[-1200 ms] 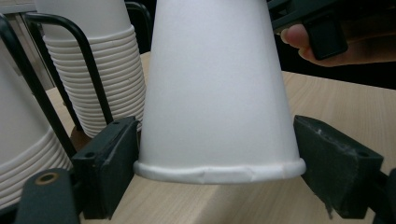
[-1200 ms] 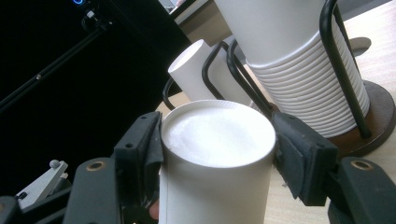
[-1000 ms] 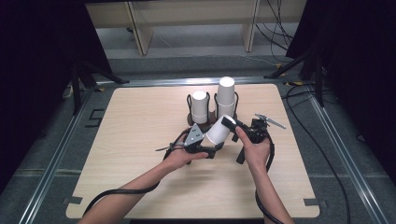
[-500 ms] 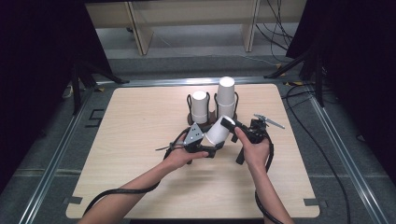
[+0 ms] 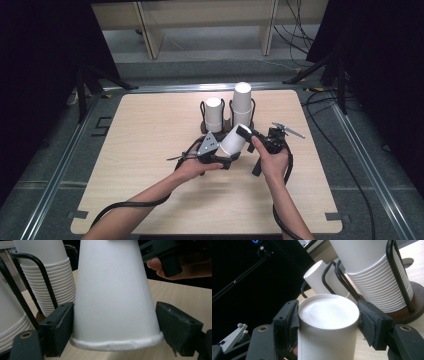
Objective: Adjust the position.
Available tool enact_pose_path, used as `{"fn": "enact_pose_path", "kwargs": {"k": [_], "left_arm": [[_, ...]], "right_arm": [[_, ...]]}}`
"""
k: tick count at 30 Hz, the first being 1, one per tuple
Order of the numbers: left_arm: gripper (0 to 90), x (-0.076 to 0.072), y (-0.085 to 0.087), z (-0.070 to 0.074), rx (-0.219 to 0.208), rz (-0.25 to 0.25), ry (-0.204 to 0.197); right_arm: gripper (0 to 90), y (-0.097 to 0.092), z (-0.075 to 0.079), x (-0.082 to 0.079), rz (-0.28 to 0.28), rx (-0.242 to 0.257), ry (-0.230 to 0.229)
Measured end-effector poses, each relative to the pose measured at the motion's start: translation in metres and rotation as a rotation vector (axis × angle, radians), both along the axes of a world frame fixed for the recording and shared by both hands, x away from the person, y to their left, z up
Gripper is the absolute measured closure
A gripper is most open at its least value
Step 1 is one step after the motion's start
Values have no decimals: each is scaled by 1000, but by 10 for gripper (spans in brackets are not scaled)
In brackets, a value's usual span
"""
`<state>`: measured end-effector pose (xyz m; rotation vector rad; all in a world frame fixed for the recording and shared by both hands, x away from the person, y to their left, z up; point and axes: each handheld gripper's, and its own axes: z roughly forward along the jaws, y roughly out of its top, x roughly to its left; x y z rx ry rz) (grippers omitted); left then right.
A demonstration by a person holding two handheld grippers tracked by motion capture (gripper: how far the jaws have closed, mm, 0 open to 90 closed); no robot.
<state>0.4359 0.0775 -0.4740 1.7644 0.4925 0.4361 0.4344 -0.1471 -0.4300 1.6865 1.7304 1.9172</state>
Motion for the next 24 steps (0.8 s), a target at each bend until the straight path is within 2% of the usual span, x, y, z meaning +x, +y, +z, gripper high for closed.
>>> {"fn": "enact_pose_path", "kwargs": {"k": [6,7,8,11,13,14,15,19,20,24], "left_arm": [[204,0,1,2,15,4,-11],[216,0,1,2,7,0,-14],[237,0,2,3,20,3,-9],[256,1,4,4,27,2,-11],[269,1,5,4,34,1,-18],[273,1,5,3,24,-3,-27],[279,0,6,4,38,1,-29],[292,0,6,5,27,-9,-39],[294,-1,6,6,40,-9,-35],[309,-1,7,6,46,-15,-39]], "right_arm": [[362,-1,0,0,0,1,-9],[360,-1,0,0,2,0,-9],[355,-1,0,1,4,-1,-6],[351,-1,0,0,12,-3,-6],[348,-1,-1,1,21,-10,-34],[346,0,0,1,23,-20,-33],[344,0,0,1,25,-36,-39],[331,0,2,1,14,-46,-43],[330,-1,2,0,20,-43,-48],[321,-2,4,0,12,-50,-70]]}}
